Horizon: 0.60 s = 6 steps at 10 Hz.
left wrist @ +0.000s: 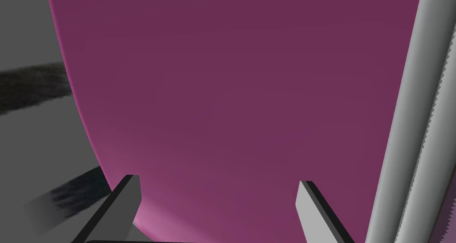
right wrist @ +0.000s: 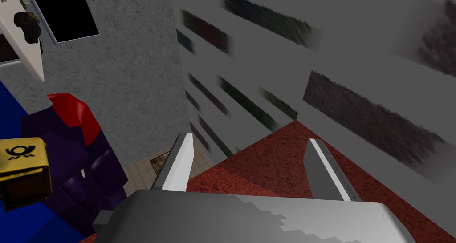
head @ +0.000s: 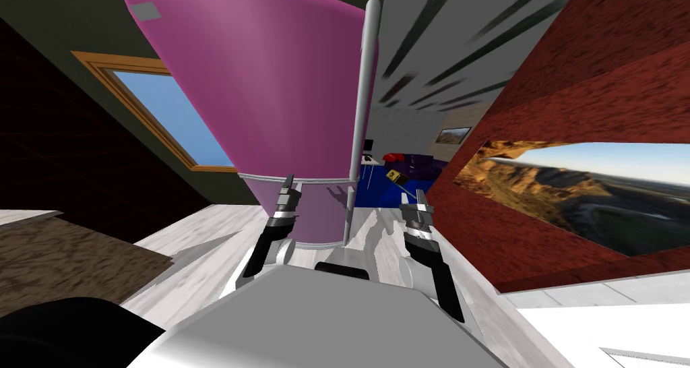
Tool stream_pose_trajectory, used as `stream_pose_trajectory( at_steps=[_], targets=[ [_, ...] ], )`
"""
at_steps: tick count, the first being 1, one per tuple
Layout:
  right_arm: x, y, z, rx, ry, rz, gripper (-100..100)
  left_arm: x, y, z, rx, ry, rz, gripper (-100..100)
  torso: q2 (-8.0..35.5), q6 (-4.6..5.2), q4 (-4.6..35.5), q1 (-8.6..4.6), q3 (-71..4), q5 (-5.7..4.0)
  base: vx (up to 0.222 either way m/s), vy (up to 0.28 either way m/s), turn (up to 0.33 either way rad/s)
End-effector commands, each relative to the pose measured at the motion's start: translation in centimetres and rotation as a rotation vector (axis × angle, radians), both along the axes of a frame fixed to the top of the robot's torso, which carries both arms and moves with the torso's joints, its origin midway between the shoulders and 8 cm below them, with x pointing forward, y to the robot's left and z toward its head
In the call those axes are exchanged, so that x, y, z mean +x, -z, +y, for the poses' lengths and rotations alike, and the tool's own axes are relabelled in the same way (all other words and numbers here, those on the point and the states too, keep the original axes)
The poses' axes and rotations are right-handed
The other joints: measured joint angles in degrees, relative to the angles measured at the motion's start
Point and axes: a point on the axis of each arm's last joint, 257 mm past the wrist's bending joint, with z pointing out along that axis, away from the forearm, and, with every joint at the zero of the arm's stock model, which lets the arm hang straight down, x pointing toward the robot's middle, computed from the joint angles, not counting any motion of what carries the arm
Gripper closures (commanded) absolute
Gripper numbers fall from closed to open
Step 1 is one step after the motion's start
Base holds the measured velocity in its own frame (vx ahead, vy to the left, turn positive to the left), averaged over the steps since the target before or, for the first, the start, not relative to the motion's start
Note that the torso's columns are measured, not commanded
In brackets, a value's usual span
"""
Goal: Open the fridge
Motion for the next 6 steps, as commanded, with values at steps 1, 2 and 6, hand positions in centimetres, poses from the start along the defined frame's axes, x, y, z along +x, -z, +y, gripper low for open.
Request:
stream_pose_trajectory(
  at_steps=[1, 2, 6],
  targets=[
    [0.0, 0.0, 0.0, 0.0, 0.0, 0.0, 0, 0.0, 0.0, 0.0, 0.0, 0.0, 0.0, 0, 4.2, 0.0, 4.2, 0.0, -8.4, 0.0, 0.0, 0.0, 0.0],
    [0.0, 0.0, 0.0, 0.0, 0.0, 0.0, 0, 0.0, 0.0, 0.0, 0.0, 0.0, 0.0, 0, 8.5, 0.0, 8.5, 0.0, -16.9, 0.0, 0.0, 0.0, 0.0],
    [0.01, 0.02, 0.0, 0.0, 0.0, 0.0, 0, 0.23, 0.07, -0.43, 0.043, 0.019, 0.018, -100, 23.1, 0.0, 23.0, 0.0, -46.2, 0.0, 0.003, -0.005, -0.008]
  ],
)
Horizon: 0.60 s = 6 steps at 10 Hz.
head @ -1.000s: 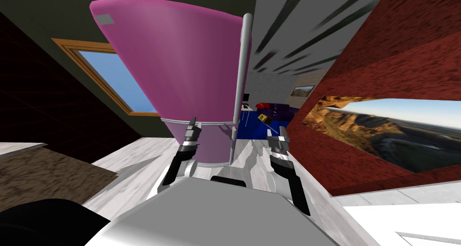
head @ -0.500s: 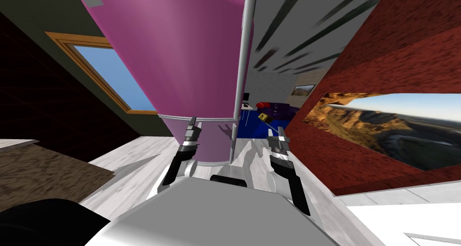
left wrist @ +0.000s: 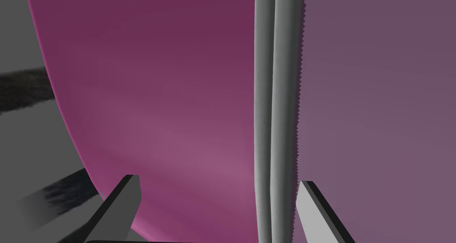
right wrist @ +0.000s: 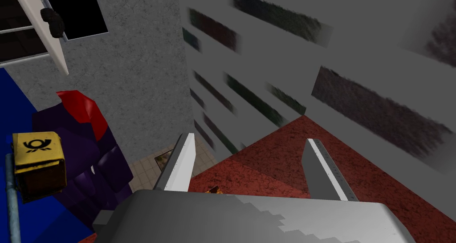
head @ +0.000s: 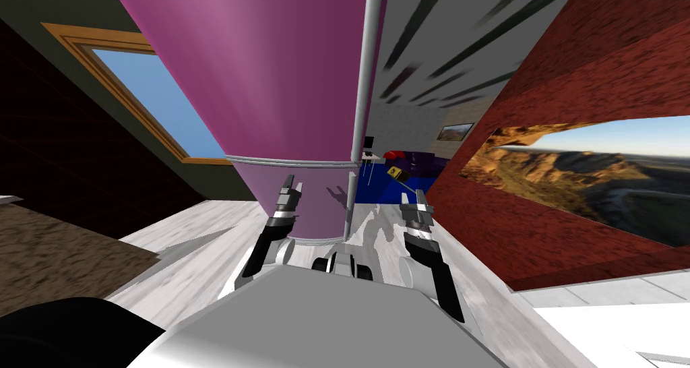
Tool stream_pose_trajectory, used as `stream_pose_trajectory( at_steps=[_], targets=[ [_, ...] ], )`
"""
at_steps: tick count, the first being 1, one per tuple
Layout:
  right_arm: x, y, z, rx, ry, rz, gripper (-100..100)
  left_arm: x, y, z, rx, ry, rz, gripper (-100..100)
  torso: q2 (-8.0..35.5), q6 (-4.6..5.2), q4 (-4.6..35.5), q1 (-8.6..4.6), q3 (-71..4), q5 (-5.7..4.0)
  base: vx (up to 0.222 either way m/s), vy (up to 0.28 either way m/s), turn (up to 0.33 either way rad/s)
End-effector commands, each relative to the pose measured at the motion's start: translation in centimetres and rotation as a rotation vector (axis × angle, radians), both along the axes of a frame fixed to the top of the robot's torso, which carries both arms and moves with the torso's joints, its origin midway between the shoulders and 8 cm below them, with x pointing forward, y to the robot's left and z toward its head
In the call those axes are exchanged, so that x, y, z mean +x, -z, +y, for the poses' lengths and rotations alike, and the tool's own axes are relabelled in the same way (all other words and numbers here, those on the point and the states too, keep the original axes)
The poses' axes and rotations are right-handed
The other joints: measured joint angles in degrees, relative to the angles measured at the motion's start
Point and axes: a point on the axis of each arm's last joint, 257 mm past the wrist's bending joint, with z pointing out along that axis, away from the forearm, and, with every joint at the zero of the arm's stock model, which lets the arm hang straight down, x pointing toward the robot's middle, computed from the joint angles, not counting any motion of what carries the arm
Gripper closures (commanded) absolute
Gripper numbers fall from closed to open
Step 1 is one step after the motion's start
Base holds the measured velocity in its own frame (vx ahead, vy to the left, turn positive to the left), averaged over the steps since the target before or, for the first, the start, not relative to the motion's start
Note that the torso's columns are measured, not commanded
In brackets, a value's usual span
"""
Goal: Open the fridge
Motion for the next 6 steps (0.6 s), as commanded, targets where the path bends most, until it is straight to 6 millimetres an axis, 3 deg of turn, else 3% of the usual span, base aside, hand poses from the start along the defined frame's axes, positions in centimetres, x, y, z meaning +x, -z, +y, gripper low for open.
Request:
stream_pose_trajectory(
  at_steps=[1, 6],
  targets=[
    [0.0, 0.01, 0.0, 0.0, 0.0, 0.0, 0, 0.32, 0.15, -0.47, 0.048, 0.02, 0.024, -100, 0.5, 0.0, 0.6, -0.02, -1.1, 0.0, 0.003, -0.022, -0.024],
    [0.0, 0.01, 0.0, 0.0, 0.0, 0.0, 0, 1.28, 0.7, -1.05, 0.127, 0.044, 0.095, -100, 0.7, 0.0, 0.8, -0.01, -1.4, 0.0, 0.01, -0.035, -0.04]
  ],
)
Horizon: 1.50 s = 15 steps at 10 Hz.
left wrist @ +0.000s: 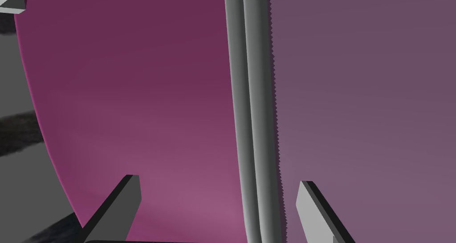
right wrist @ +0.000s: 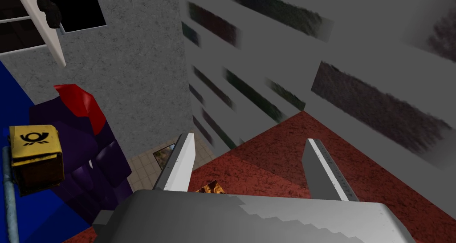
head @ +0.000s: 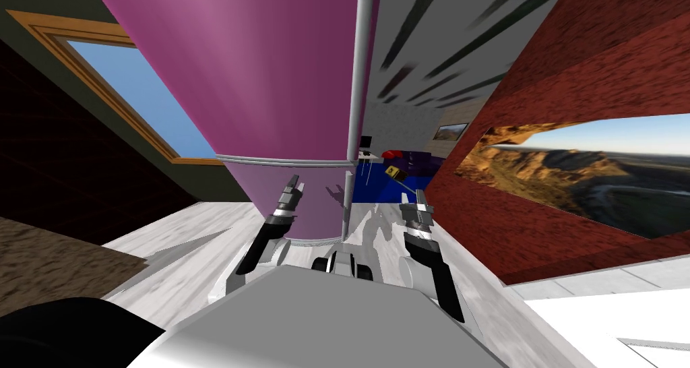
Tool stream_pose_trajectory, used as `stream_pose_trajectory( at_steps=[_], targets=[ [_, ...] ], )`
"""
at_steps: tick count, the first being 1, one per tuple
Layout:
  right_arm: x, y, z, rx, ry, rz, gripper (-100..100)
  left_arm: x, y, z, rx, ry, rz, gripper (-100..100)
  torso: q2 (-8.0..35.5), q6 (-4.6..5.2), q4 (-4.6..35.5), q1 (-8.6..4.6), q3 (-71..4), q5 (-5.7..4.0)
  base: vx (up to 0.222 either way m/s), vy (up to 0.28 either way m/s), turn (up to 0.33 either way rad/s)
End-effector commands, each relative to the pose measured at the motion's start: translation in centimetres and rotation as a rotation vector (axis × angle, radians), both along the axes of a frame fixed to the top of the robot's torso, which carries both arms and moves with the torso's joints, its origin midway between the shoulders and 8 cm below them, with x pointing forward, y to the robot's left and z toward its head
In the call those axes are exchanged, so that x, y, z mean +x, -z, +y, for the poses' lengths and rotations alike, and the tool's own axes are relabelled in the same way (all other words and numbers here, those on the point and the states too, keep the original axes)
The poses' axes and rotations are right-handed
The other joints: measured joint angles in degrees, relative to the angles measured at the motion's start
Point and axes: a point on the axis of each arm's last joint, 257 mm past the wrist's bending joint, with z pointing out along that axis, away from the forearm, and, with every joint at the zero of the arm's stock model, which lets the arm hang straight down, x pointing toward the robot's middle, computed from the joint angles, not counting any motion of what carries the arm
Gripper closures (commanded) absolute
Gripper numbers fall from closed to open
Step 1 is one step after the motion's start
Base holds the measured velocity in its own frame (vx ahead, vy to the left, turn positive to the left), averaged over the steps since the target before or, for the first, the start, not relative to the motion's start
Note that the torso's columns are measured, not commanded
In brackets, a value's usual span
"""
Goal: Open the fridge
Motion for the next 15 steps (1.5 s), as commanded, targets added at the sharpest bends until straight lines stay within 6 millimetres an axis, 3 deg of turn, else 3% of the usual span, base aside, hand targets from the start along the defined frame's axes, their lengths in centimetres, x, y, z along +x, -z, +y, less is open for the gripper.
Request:
stream_pose_trajectory(
  at_steps=[1, 15],
  targets=[
    [0.0, 0.0, 0.0, 0.0, 0.0, 0.0, 0, 0.6, 0.3, -0.2, 0.038, 0.006, 0.044, -100, 0.0, 0.0, 0.0, -0.02, 0.0, -0.01, 0.017, -0.047, -0.048],
    [0.0, 0.0, 0.0, 0.0, 0.0, 0.0, 0, 3.2, 3.5, 0.7, 0.18, -0.033, 0.288, -100, 0.0, 0.0, 0.0, 0.01, 0.0, 0.0, 0.015, -0.05, -0.053]
  ],
)
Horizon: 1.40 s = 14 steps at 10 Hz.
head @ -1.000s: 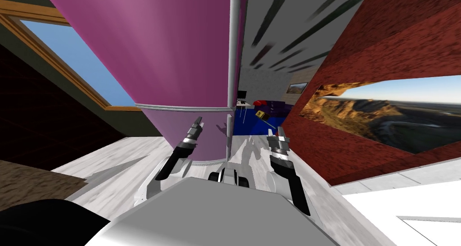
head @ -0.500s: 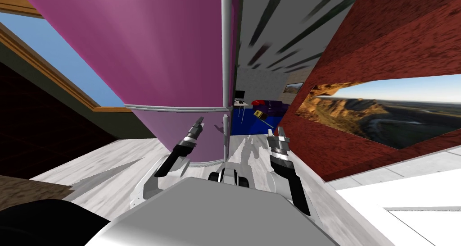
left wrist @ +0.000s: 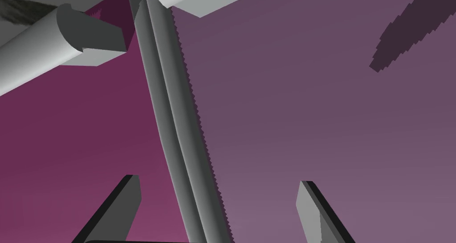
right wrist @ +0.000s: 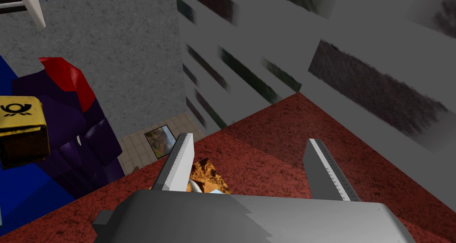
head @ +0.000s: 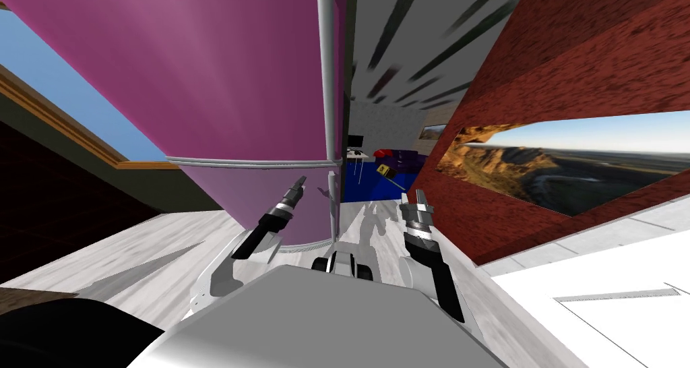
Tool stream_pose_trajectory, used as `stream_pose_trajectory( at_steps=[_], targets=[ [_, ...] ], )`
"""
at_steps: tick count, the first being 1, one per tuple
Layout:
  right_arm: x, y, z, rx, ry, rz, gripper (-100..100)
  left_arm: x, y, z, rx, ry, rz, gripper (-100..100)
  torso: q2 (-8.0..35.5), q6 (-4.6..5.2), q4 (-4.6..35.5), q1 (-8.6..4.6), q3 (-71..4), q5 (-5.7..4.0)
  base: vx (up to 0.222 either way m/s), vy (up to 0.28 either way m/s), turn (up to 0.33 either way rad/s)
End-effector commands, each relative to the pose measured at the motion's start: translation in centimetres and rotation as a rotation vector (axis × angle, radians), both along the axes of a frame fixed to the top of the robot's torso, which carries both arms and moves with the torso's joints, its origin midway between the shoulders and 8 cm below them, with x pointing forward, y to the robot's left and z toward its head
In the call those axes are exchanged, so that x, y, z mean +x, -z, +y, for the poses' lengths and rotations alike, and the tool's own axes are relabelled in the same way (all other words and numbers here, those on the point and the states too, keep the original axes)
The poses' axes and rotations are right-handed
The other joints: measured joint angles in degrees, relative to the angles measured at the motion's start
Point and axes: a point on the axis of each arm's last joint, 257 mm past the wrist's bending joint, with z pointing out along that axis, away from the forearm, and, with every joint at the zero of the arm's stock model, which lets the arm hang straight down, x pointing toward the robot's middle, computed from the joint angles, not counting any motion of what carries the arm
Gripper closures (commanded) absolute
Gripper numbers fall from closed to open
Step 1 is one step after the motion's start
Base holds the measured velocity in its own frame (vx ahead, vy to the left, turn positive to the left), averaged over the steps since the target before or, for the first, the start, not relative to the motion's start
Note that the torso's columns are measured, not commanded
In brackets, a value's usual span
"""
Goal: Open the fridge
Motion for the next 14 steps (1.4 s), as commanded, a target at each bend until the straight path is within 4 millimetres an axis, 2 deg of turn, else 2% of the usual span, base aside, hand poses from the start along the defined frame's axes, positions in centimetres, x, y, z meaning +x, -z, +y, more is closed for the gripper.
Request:
stream_pose_trajectory(
  at_steps=[1, 9, 14],
  targets=[
    [0.0, 0.0, 0.0, 0.0, 0.0, 0.0, 0, 0.4, 0.9, 0.5, 0.024, -0.017, 0.052, -100, 0.0, -0.02, 0.0, 0.04, 0.0, 0.01, 0.016, -0.037, -0.044],
    [0.0, 0.0, 0.0, 0.0, 0.0, 0.0, 0, 1.5, 4.4, 2.9, 0.129, -0.087, 0.222, -100, 0.0, 0.0, 0.0, 0.05, 0.0, 0.01, 0.021, -0.05, -0.058],
    [0.0, 0.0, 0.0, 0.0, 0.0, 0.0, 0, 1.7, 5.7, 4.5, 0.187, -0.13, 0.301, -100, 0.0, 0.0, 0.0, -0.05, 0.0, -0.02, 0.021, -0.047, -0.05]
  ],
)
